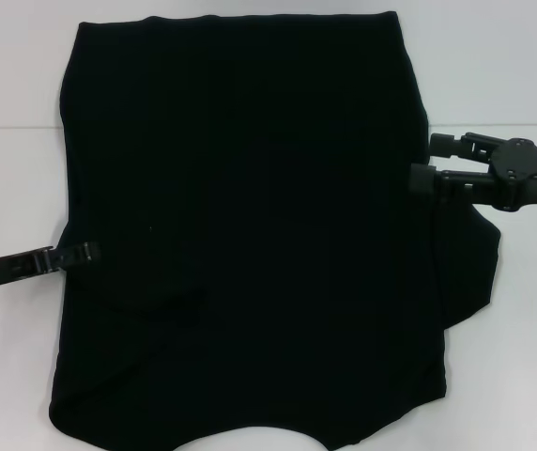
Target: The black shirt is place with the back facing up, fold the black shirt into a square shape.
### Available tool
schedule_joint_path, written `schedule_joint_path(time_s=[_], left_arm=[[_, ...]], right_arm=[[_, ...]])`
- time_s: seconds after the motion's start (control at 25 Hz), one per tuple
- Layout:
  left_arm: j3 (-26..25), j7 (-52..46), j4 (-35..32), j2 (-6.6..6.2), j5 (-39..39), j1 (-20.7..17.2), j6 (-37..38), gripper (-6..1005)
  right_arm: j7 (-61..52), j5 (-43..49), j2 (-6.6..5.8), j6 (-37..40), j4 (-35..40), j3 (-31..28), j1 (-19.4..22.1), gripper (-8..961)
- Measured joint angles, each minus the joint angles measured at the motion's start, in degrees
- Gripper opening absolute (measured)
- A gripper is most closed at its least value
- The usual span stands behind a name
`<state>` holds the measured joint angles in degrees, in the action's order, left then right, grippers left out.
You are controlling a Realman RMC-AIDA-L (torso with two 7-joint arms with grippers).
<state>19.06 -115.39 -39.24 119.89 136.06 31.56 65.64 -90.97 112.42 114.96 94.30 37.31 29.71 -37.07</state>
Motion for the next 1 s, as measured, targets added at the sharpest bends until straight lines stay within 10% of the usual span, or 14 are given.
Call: schedule_joint_path(time_s=[0.36,1.0], left_arm=[[-0.01,-0.03,-0.12,-0.17,0.0,0.0,-1.24,852],[0.37,-0.11,0.13,-0.32,0.57,1.21,-1.83,134]], right_arm=[[0.03,0.0,0.0,0.0,0.04,-0.7,0.1,944],[0.08,-0.01,0.0,0.0,0.01,-0.71,0.16,944]])
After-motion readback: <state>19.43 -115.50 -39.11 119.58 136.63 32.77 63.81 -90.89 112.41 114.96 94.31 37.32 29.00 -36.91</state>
